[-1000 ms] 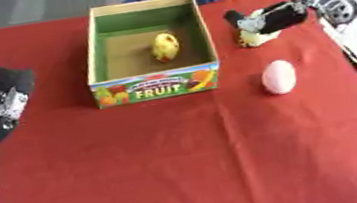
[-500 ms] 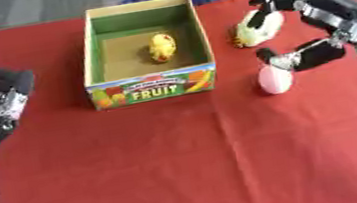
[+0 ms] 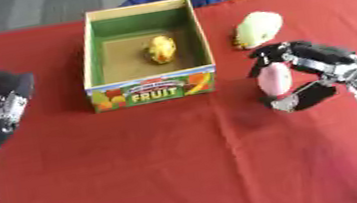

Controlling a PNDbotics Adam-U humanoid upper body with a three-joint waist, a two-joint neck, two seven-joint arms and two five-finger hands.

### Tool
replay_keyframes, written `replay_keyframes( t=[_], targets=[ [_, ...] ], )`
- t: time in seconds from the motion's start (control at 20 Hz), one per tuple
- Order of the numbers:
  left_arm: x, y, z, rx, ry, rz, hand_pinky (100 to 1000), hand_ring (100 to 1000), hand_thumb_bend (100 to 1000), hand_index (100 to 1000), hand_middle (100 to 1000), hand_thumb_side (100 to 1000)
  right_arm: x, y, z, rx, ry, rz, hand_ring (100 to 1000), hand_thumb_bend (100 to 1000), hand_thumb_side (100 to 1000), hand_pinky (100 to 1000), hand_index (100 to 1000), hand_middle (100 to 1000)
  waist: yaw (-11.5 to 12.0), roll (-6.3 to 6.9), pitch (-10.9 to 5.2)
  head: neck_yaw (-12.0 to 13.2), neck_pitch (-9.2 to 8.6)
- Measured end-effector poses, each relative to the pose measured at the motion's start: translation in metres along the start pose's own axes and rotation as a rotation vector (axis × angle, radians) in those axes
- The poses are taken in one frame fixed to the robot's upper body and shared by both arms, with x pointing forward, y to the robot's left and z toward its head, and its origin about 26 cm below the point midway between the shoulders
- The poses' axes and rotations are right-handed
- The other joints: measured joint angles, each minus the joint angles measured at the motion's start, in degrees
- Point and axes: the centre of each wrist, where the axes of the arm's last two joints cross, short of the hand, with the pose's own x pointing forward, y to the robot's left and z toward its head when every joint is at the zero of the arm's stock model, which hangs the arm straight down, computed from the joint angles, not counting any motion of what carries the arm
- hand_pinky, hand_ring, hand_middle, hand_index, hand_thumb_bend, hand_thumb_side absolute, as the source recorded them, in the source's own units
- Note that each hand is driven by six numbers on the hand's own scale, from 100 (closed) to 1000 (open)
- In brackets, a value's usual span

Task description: Pick up objects on the table and place them in the box.

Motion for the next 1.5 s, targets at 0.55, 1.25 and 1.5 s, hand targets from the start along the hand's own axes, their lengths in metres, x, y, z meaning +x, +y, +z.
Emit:
replay_keyframes(
  t=[0.55,1.25,1.5],
  targets=[
    [0.0,0.0,0.0,0.0,0.001,0.0,589,522,499,562,516,354,-0.009,0.003,0.002,0.041,0.082,0.11,928,306,289,752,776,692,0.0,0.02,-0.03,0.0,0.0],
    [0.0,0.0,0.0,0.002,0.002,0.0,589,523,500,563,516,353,-0.018,0.002,0.008,-0.078,0.179,0.108,910,287,201,739,762,664,-0.2,0.08,-0.03,0.0,0.0],
    [0.0,0.0,0.0,0.003,0.001,0.0,589,523,500,563,516,353,-0.026,0.001,0.012,-0.11,0.251,0.132,898,291,138,735,768,672,-0.2,0.08,-0.03,0.0,0.0]
  ],
)
